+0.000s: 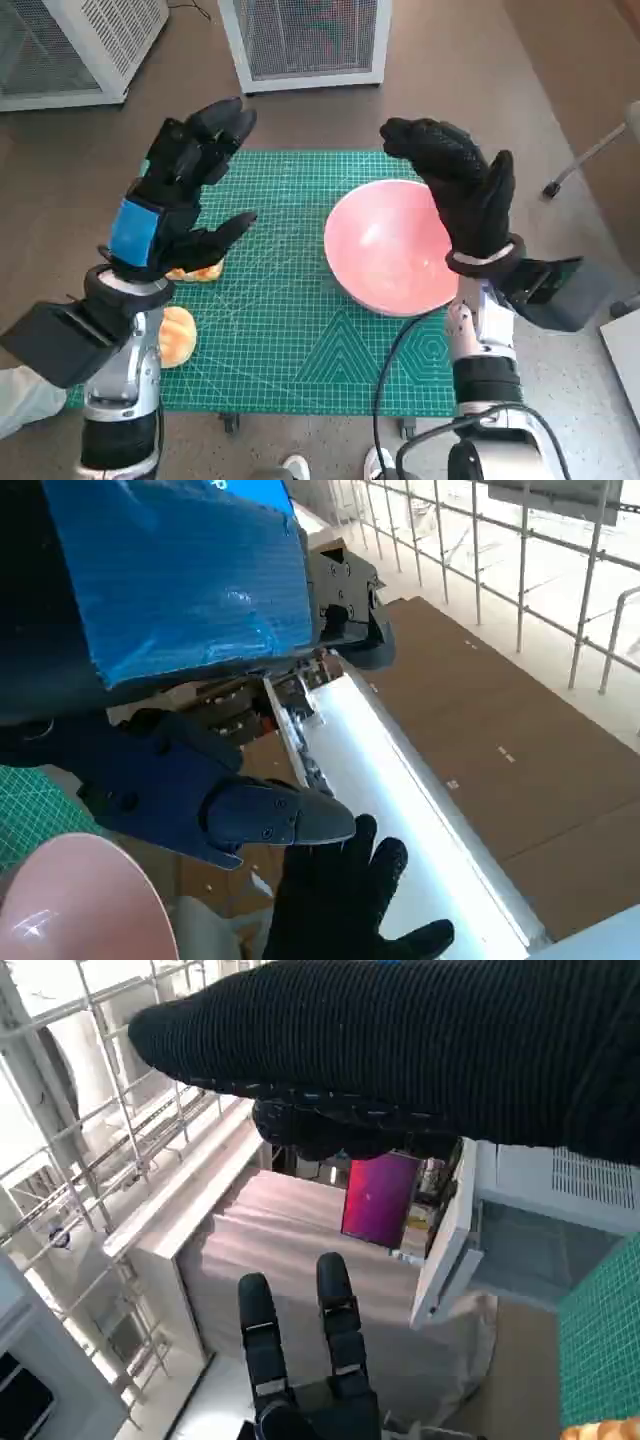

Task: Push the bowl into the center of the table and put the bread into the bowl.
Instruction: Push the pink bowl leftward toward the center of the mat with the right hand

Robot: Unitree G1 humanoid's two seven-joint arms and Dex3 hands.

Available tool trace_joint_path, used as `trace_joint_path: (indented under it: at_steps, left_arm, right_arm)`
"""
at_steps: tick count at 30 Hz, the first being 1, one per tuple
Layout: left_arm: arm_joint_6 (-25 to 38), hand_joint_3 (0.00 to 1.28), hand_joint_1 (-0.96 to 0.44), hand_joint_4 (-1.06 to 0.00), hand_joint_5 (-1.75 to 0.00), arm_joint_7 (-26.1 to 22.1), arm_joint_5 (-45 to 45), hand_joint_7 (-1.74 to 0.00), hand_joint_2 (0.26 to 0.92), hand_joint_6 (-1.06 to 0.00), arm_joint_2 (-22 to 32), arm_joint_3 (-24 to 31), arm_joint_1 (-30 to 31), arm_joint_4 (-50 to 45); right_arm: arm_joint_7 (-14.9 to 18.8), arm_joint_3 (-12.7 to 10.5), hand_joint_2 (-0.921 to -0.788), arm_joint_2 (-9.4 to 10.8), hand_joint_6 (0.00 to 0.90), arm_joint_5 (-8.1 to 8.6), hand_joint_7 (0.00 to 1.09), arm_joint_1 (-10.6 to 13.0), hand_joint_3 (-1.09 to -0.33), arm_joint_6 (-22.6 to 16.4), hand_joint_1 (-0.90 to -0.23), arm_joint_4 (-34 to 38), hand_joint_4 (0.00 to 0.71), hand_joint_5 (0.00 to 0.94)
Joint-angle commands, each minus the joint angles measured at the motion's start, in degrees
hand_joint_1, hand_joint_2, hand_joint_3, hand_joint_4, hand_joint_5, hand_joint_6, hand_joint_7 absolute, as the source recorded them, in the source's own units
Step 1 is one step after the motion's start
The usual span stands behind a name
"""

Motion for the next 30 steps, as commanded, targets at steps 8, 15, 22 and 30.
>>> trace_joint_path:
  at_steps: [8, 15, 22, 30]
  left_arm:
    - [0.20, 0.29, -0.50, -0.38, -0.01, 0.47, 0.45, -0.60, 0.921, -0.11, 0.06, -0.06, -0.19, -0.45]
    - [0.40, 0.29, -0.50, -0.38, -0.01, 0.31, 0.18, -0.60, 0.921, -0.11, 0.12, 0.02, 0.08, -0.59]
    - [0.78, 0.28, -0.48, -0.38, -0.01, 0.17, -0.17, -0.61, 0.921, -0.11, 0.14, 0.08, 0.45, -1.09]
    - [1.18, 0.27, -0.48, -0.38, -0.01, 0.47, 0.23, -0.61, 0.921, -0.11, 0.03, -0.06, 0.67, -1.66]
  right_arm:
    - [-0.22, 0.17, -0.921, 0.01, 0.581, -0.55, 0.00, 1.68, -0.410, 0.19, -0.443, -0.27, 0.373, 0.001]
    - [-0.17, 0.31, -0.921, 0.12, 0.584, -0.52, 0.00, 1.94, -0.409, 0.31, -0.451, -0.53, 0.381, 0.004]
    - [-0.06, 0.29, -0.921, 0.03, 0.587, -0.25, 0.00, 2.08, -0.408, 0.80, -0.453, -0.79, 0.384, 0.004]
    - [0.34, -0.51, -0.921, -0.98, 0.583, 0.40, 0.00, 1.92, -0.413, 1.30, -0.443, -0.43, 0.378, 0.001]
